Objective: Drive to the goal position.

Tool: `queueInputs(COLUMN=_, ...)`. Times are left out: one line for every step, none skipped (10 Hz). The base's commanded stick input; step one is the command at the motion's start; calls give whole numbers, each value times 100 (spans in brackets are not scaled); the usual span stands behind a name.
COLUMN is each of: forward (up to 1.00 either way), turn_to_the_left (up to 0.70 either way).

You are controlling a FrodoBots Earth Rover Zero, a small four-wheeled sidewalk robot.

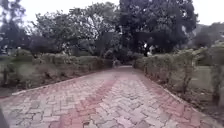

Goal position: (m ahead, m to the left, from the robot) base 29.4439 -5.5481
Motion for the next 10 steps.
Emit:
queueInputs(forward=70, turn_to_the_left=0)
queueInputs(forward=70, turn_to_the_left=0)
queueInputs(forward=70, turn_to_the_left=0)
queueInputs(forward=70, turn_to_the_left=0)
queueInputs(forward=70, turn_to_the_left=0)
queueInputs(forward=70, turn_to_the_left=0)
queueInputs(forward=70, turn_to_the_left=-9)
queueInputs(forward=70, turn_to_the_left=-21)
queueInputs(forward=70, turn_to_the_left=-21)
queueInputs(forward=70, turn_to_the_left=-10)
